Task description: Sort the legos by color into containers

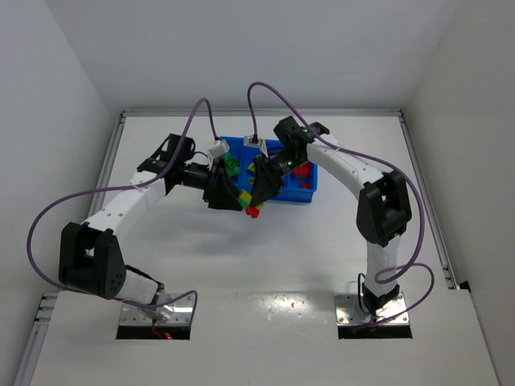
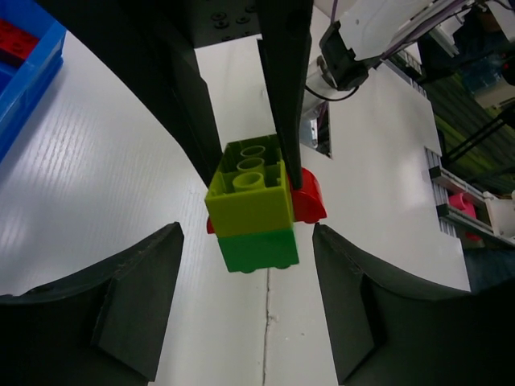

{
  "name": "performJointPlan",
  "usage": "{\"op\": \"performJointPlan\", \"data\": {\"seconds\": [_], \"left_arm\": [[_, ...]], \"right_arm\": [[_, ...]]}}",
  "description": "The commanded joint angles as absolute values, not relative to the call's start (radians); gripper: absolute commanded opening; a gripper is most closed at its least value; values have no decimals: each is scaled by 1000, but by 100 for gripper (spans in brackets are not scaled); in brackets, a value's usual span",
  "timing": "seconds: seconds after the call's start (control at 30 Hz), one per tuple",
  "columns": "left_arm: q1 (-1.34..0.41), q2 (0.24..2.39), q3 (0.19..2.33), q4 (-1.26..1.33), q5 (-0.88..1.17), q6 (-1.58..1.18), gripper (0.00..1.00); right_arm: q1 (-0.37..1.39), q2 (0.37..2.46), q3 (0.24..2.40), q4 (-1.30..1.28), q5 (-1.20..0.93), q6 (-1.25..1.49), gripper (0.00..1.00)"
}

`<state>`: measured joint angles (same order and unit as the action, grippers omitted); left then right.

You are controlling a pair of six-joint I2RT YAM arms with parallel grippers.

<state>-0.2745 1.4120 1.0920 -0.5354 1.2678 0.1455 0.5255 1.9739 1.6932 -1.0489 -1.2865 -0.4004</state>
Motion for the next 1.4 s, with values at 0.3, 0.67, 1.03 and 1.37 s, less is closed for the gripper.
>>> {"op": "performJointPlan", "data": {"seconds": [0.3, 0.67, 1.03, 1.37], "left_arm": [[-282, 1419, 1128, -509, 1275, 156, 23], [-322, 1345, 1000, -509, 1186, 204, 21], [-357, 1325, 1091, -432, 797, 165, 20], [-367, 1571, 1291, -302, 195, 12, 27]], "right_arm": [[539, 1965, 1744, -1043, -1295, -426, 10], [373, 1934, 1839, -1028, -1267, -416, 8], [206, 1732, 1553, -921, -1252, -380, 8], [153, 1442, 1230, -667, -1097, -213, 8]]}}
